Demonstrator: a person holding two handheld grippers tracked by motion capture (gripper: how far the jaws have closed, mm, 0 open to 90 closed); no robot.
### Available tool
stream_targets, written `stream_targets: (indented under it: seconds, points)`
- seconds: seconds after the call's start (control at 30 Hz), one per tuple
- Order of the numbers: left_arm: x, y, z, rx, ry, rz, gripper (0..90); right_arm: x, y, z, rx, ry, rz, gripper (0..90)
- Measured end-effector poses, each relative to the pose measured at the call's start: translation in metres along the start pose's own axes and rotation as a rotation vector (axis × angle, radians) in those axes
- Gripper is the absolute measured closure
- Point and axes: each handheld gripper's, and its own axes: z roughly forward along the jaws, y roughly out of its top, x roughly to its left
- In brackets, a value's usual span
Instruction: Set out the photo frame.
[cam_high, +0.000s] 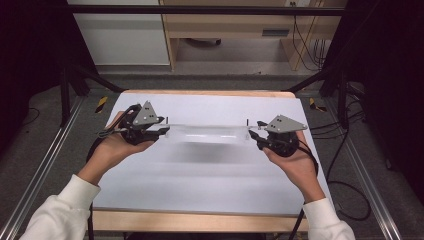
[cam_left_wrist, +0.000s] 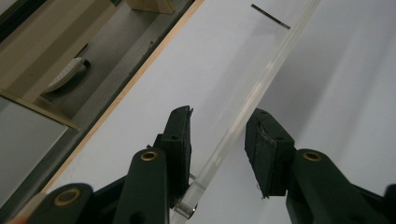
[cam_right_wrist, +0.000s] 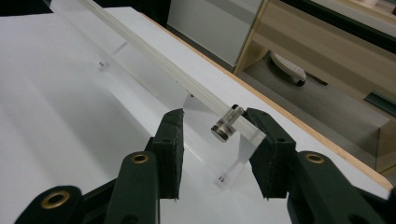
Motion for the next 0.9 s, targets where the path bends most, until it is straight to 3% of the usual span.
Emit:
stream_targets:
  seconds: [0.1, 0.3, 0.47, 0.67, 0.9]
  points:
    - [0.003, 0.000, 0.000, -0.021, 0.008, -0.020, 57.8, -0.003, 0.002, 0.002, 0.001, 0.003, 0.008, 58.6]
    - [0.008, -0.004, -0.009, -0.155, 0.047, -0.114, 35.5, -0.009, 0.006, 0.005, -0.005, 0.006, 0.024, 58.5]
    - [0.007, -0.010, -0.020, -0.219, 0.063, -0.181, 27.6, -0.013, 0.009, 0.009, -0.010, -0.002, 0.040, 58.3]
    - [0.003, -0.023, -0.026, -0.232, 0.086, -0.243, 18.1, -0.017, 0.012, 0.012, -0.015, -0.007, 0.059, 57.6]
    - [0.005, -0.037, -0.032, -0.259, 0.116, -0.301, 17.2, -0.021, 0.015, 0.016, -0.020, -0.016, 0.072, 57.4]
